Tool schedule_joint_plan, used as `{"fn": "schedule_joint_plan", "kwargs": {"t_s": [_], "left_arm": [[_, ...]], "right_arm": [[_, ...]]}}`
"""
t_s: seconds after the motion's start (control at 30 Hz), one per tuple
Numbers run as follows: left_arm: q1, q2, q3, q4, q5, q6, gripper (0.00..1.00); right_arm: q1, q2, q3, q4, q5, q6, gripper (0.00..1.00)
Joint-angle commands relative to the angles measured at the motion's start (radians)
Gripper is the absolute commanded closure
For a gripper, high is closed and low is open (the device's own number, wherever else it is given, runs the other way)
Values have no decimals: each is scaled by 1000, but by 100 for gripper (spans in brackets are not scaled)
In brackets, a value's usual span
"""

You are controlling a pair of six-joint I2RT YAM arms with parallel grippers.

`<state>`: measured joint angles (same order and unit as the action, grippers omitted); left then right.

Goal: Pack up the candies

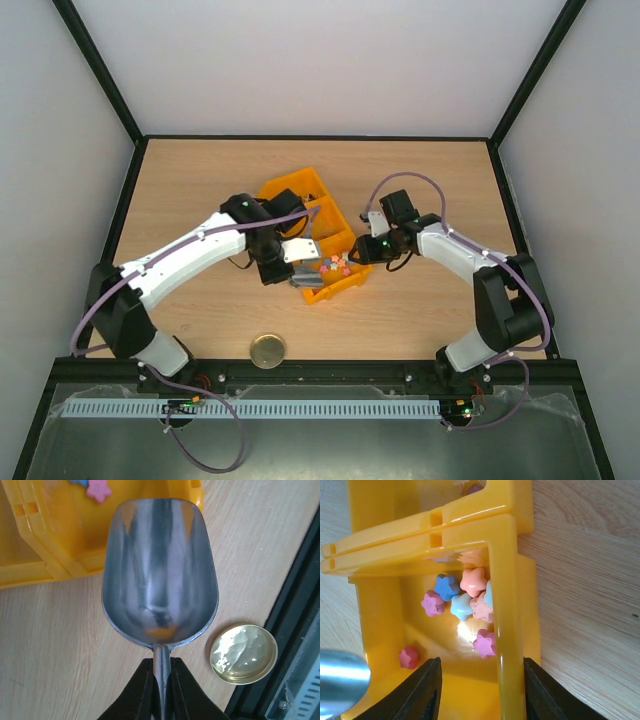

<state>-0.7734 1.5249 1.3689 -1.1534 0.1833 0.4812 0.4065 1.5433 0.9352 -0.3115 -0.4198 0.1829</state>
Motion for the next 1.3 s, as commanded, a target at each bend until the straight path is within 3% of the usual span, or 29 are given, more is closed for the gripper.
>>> {"fn": "schedule_joint_plan", "kwargs": {"t_s": [0.0,0.37,0.73,0.97,1.17,1.27], "left_arm": [[-61,62,74,-82,-162,-108,98],[-104,230,153,-143,-290,-142,98],[-105,338,181,-110,-263,-145,98],[-103,331,96,39,-212,-152,98],[-86,294,-42,226,-169,-174,98],[-76,267,-119,326,-147,-170,98]], "right_arm": [[5,-39,-25,-49,-33,15,58],[5,-66,-52,-28,-47,30,64],[5,-77,-81,-2,-66,41,77],[5,-57,-86,15,-89,47,81],[5,-31,-82,19,-102,53,96],[5,-23,-81,17,-103,51,99]]}}
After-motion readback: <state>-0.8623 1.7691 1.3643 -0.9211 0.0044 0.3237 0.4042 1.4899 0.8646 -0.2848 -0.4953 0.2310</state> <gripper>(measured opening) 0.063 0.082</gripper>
